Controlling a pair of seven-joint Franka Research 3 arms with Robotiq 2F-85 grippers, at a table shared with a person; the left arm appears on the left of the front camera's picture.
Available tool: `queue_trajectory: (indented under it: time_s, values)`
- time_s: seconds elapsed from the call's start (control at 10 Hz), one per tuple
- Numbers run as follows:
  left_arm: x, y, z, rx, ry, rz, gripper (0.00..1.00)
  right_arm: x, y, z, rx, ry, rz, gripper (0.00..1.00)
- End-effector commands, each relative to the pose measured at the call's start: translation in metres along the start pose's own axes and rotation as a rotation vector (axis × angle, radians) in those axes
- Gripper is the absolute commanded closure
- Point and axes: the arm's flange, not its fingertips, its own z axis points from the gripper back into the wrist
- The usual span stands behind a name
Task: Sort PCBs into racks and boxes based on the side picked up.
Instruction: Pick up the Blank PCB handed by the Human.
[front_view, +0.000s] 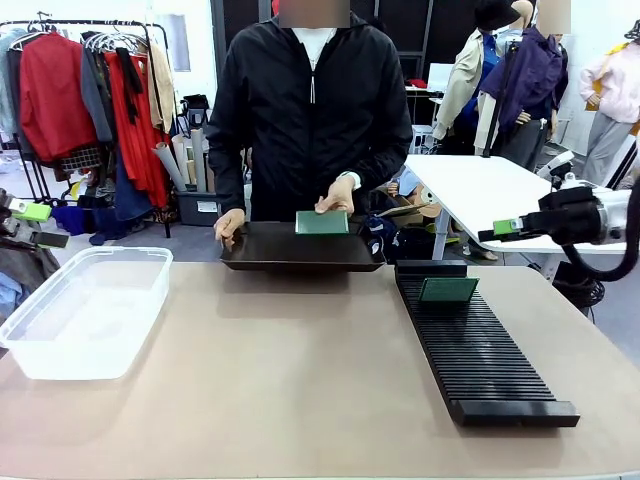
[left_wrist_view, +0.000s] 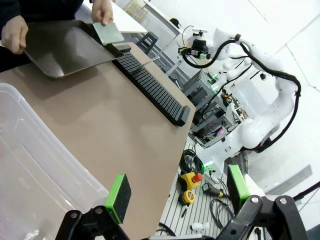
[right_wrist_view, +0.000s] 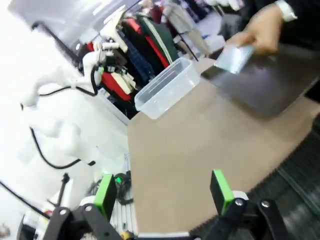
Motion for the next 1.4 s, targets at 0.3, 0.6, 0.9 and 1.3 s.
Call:
queue_trajectory:
  time_s: [0.3, 0.6, 0.9, 1.3]
  values:
    - [0.001, -0.001, 0.001, -0.002, -0.002, -0.004, 0.0, -0.022, 0.045, -0.019, -0.159, -0.01, -0.488, 0.0]
    - [0.001, -0.001, 0.001, -0.002, -0.002, -0.004, 0.0, -0.029, 0.058, -0.028, -0.028, -0.061, -0.562, 0.0]
    - [0.001, -0.001, 0.001, -0.002, -0.002, -0.004, 0.0, -0.029, 0.059, -0.027, 0.077, -0.12, -0.576, 0.0]
    - [0.001, -0.001, 0.001, -0.002, -0.002, -0.004, 0.0, -0.029, 0.059, -0.029, 0.065, -0.095, -0.558, 0.0]
